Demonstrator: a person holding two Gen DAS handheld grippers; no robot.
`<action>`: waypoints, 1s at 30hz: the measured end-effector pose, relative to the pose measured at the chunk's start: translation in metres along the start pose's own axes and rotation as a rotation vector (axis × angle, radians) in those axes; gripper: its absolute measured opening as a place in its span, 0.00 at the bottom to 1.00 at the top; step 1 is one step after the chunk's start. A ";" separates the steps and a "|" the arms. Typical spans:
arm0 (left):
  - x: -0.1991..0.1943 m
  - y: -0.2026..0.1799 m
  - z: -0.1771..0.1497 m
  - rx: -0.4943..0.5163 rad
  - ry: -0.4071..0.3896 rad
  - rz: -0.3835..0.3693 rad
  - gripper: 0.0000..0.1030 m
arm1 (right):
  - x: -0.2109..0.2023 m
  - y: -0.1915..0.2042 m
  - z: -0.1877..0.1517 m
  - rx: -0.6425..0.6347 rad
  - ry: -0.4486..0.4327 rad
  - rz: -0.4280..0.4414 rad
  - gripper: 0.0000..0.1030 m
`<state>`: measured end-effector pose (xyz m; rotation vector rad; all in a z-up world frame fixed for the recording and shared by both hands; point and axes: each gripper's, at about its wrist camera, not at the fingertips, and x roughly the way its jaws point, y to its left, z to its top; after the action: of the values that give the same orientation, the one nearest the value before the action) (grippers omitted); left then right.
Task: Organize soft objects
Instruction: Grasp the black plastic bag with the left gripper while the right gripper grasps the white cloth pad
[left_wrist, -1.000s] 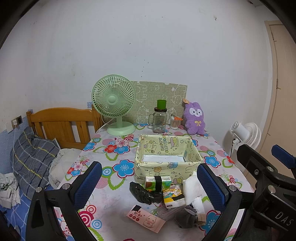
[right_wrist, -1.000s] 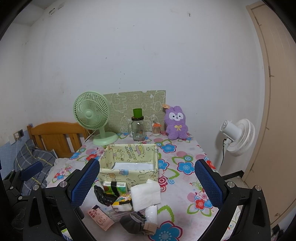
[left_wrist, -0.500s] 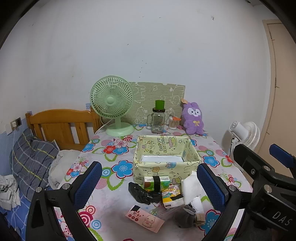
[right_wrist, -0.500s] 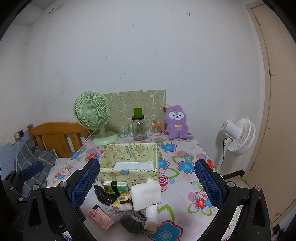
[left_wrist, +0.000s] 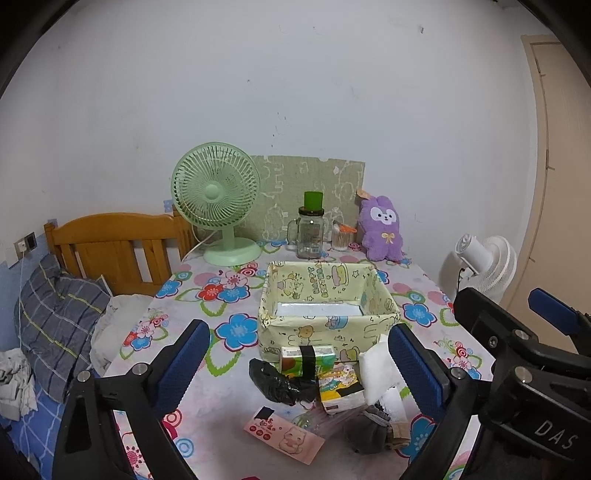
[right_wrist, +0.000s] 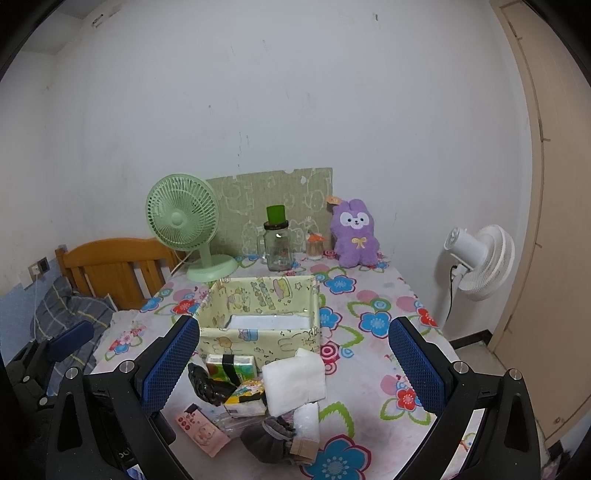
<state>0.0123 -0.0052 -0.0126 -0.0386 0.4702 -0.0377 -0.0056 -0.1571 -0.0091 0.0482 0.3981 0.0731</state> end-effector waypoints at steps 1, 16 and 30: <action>0.002 0.000 -0.001 0.000 0.005 -0.001 0.94 | 0.003 0.000 -0.001 0.000 0.005 0.000 1.00; 0.054 0.003 -0.020 0.009 0.116 0.008 0.87 | 0.060 0.002 -0.024 0.003 0.121 0.020 0.97; 0.116 0.014 -0.042 -0.024 0.265 0.015 0.82 | 0.125 0.004 -0.047 -0.001 0.269 0.019 0.93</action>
<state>0.0971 0.0020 -0.1036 -0.0542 0.7359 -0.0228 0.0911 -0.1415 -0.1004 0.0412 0.6667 0.0995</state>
